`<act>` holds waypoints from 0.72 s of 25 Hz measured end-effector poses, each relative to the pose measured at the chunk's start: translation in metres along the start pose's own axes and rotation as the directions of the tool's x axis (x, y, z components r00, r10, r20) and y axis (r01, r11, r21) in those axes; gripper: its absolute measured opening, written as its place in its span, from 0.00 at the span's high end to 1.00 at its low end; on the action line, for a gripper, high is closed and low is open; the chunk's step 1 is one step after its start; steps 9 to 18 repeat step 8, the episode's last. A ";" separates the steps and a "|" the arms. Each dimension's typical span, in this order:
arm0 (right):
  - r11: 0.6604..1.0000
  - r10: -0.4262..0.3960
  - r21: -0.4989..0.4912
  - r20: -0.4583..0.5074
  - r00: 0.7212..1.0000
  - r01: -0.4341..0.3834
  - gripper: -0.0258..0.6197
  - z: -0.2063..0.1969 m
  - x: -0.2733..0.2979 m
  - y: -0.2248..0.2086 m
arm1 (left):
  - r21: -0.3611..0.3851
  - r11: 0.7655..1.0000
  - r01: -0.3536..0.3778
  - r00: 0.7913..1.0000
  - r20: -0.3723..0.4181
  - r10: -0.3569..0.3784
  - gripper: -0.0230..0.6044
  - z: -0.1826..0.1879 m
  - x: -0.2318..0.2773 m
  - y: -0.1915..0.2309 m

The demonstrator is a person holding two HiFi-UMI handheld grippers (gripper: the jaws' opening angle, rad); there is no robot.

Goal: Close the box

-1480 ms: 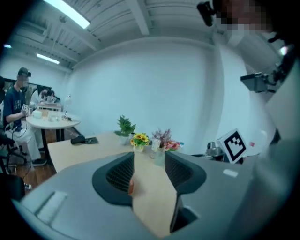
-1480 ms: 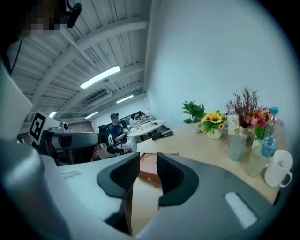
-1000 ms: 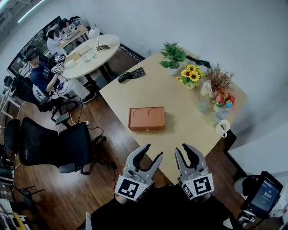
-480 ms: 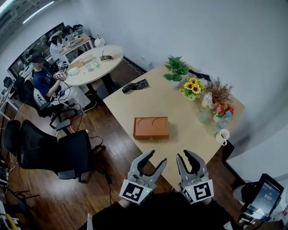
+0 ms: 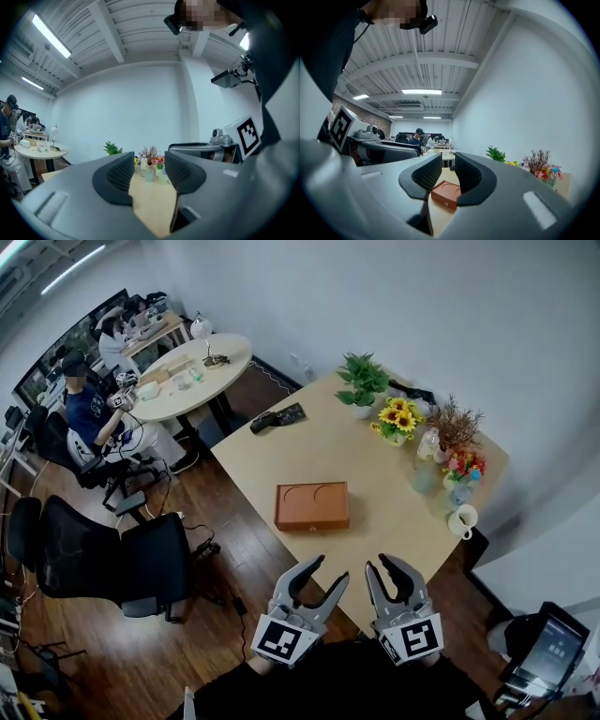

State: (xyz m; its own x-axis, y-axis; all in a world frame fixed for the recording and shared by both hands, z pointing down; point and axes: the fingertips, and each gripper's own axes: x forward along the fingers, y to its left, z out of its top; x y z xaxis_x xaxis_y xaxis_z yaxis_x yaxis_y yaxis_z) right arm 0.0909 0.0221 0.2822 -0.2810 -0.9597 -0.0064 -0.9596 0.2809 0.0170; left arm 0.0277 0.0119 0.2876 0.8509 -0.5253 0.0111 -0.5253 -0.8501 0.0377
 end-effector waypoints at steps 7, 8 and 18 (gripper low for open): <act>1.000 0.006 0.016 -0.004 1.000 -0.006 0.83 -0.013 0.016 -0.029 | -0.006 1.000 0.007 0.999 -0.032 -0.007 0.67 -0.015 0.034 0.004; 1.000 0.009 0.020 -0.005 1.000 -0.009 0.83 -0.017 0.021 -0.039 | -0.006 1.000 0.006 0.999 -0.038 -0.006 0.67 -0.018 0.045 0.006; 1.000 0.009 0.020 -0.005 1.000 -0.009 0.83 -0.017 0.021 -0.039 | -0.006 1.000 0.006 0.999 -0.038 -0.006 0.67 -0.018 0.045 0.006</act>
